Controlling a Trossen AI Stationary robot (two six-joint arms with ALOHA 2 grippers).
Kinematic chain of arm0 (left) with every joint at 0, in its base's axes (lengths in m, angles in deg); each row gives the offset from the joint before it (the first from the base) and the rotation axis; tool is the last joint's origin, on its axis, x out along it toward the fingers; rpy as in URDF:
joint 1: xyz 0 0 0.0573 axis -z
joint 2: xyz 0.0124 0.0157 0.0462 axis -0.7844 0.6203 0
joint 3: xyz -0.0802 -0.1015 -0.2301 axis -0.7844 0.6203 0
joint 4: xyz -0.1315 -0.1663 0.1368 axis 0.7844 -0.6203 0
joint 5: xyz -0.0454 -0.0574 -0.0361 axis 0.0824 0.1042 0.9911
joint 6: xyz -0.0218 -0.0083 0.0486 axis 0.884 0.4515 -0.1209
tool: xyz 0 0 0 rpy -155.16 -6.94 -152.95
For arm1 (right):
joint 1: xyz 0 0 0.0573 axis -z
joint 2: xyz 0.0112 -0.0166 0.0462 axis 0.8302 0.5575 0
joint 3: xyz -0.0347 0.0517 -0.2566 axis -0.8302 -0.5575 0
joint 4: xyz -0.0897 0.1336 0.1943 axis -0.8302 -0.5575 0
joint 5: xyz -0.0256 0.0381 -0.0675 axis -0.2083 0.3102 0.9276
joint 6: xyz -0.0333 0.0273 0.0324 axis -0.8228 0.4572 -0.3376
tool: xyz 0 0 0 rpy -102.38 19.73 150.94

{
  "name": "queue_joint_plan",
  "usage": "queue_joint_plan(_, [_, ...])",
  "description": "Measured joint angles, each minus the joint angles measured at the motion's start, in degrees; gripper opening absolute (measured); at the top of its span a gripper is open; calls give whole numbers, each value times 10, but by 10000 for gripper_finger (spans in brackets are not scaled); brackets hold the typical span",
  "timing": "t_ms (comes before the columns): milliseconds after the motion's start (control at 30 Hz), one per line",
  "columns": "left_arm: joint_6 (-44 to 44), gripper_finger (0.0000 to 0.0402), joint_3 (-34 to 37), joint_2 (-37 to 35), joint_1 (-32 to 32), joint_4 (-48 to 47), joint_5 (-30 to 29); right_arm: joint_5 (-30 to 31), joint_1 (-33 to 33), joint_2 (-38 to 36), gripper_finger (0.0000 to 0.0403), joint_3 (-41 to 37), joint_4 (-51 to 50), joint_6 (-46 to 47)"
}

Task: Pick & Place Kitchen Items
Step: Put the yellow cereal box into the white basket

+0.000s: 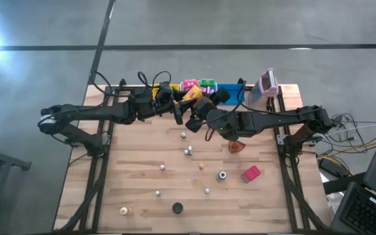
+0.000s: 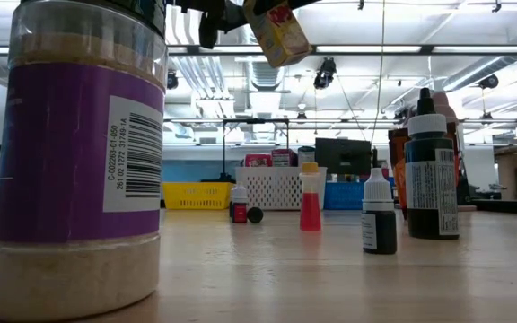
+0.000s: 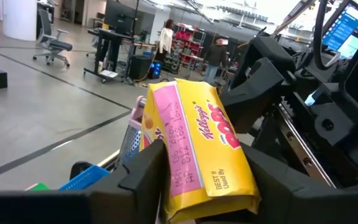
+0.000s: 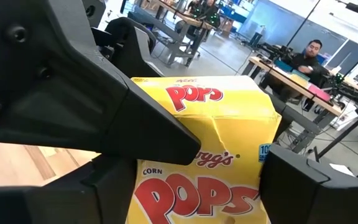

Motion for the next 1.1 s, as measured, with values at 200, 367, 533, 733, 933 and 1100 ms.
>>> queue_joint_plan(200, [-5,184,-3,-4,0,-5,2,0,-1,0,287,0,1,-15])
queue_joint_plan(367, [-13,183,-2,-17,1,-15,3,-7,-2,-3,312,2,5,15])
queue_joint_plan(533, [-20,182,-2,-20,0,-17,-3,-7,-3,-5,346,9,-4,15])
queue_joint_plan(733, [-34,176,-2,-27,-1,-37,-33,15,-6,-19,367,27,-96,54])
queue_joint_plan(933, [-34,174,-2,-29,0,-54,-44,27,-6,-41,368,41,-242,140])
queue_joint_plan(1100, [-33,174,-2,-30,0,-92,-109,-7,-7,-72,368,42,-439,299])
